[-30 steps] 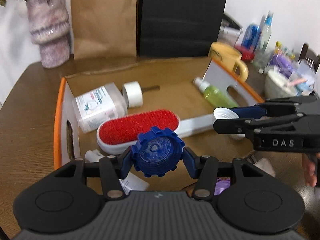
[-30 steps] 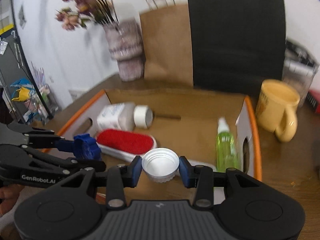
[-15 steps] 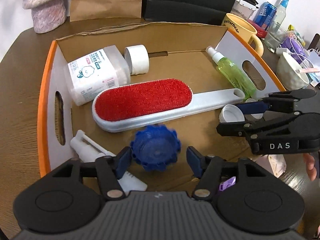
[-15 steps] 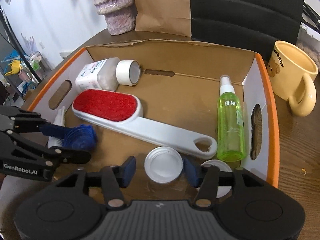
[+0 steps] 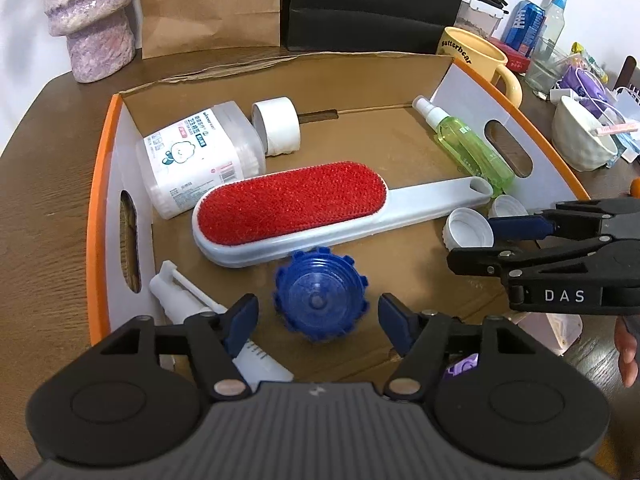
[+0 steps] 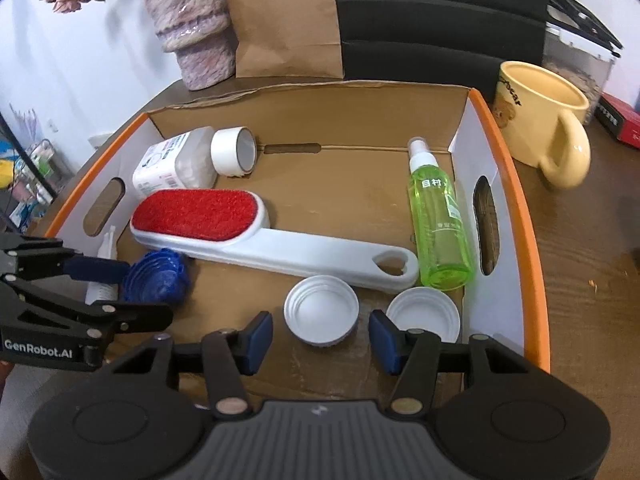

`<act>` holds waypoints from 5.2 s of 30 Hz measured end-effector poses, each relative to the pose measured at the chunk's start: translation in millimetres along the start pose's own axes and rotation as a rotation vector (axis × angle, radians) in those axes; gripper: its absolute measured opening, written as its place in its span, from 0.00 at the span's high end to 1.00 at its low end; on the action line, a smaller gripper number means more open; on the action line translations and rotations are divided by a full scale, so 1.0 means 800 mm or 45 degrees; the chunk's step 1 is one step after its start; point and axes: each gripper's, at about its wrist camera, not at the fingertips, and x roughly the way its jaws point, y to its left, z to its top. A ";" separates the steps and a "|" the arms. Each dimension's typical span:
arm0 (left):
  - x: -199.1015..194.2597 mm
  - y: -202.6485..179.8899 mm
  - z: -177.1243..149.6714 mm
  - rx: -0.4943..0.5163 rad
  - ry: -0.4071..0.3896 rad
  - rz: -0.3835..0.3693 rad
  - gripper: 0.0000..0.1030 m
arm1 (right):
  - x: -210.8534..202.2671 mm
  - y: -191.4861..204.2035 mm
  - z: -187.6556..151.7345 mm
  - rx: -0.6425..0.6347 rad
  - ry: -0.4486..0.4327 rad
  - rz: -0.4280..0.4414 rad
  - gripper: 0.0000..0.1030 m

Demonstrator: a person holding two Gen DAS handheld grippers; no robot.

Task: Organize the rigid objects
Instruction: 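Lower the blue cap into the box while the right tool drops the white lid in, then open both tools and withdraw them from the box toward the purple cap, then grasp the purple cap with the left tool while the right tool grasps the cream cube, then lift the purple cap and cream cube and carry both toward the box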

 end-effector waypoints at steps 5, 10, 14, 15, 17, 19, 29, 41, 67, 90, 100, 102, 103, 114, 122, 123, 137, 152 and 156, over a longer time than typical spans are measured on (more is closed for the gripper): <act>-0.013 -0.007 -0.003 0.009 -0.044 0.095 0.33 | -0.007 0.005 0.007 -0.008 -0.038 -0.047 0.39; -0.075 -0.019 -0.018 0.014 -0.231 0.118 0.26 | -0.067 0.026 0.001 -0.082 -0.231 -0.030 0.25; -0.136 -0.033 -0.046 -0.030 -0.493 0.192 0.17 | -0.126 0.042 -0.019 -0.111 -0.437 -0.023 0.23; -0.150 -0.037 -0.055 -0.035 -0.549 0.210 0.16 | -0.141 0.046 -0.027 -0.118 -0.502 -0.024 0.22; -0.173 -0.045 -0.073 -0.057 -0.646 0.233 0.13 | -0.164 0.053 -0.043 -0.137 -0.613 -0.049 0.15; -0.192 -0.053 -0.091 -0.044 -0.729 0.235 0.12 | -0.183 0.059 -0.064 -0.160 -0.717 -0.080 0.13; -0.245 -0.086 -0.182 -0.059 -0.965 0.280 0.08 | -0.228 0.072 -0.162 -0.134 -0.925 -0.090 0.12; -0.293 -0.120 -0.286 -0.062 -1.090 0.292 0.05 | -0.288 0.097 -0.273 -0.145 -1.012 -0.097 0.05; -0.319 -0.149 -0.444 -0.097 -0.979 0.215 0.01 | -0.339 0.146 -0.459 -0.128 -0.887 -0.079 0.00; -0.112 -0.120 -0.215 0.000 -0.589 0.045 0.19 | -0.171 0.042 -0.222 -0.050 -0.577 -0.114 0.26; -0.024 -0.118 -0.146 0.108 -0.432 -0.001 0.27 | -0.081 0.016 -0.153 0.020 -0.389 -0.053 0.44; -0.017 -0.119 -0.139 0.124 -0.439 0.006 0.31 | -0.075 0.011 -0.150 0.039 -0.387 -0.049 0.52; -0.014 -0.121 -0.135 0.131 -0.444 0.018 0.33 | -0.072 0.008 -0.148 0.042 -0.385 -0.060 0.58; -0.017 -0.127 -0.134 0.160 -0.498 0.022 0.47 | -0.080 0.001 -0.153 0.057 -0.409 -0.076 0.60; -0.083 -0.125 -0.172 0.088 -0.604 0.064 0.47 | -0.139 0.021 -0.180 0.035 -0.519 -0.085 0.60; -0.097 -0.124 -0.182 0.061 -0.628 0.079 0.47 | -0.149 0.026 -0.186 0.028 -0.546 -0.091 0.60; -0.273 -0.140 -0.333 -0.122 -1.079 0.357 0.47 | -0.288 0.125 -0.317 -0.076 -1.045 -0.042 0.60; -0.335 -0.168 -0.400 -0.102 -1.176 0.287 0.47 | -0.359 0.150 -0.399 -0.067 -1.199 -0.032 0.60; -0.330 -0.169 -0.394 -0.095 -1.166 0.277 0.47 | -0.353 0.146 -0.397 -0.050 -1.184 -0.029 0.60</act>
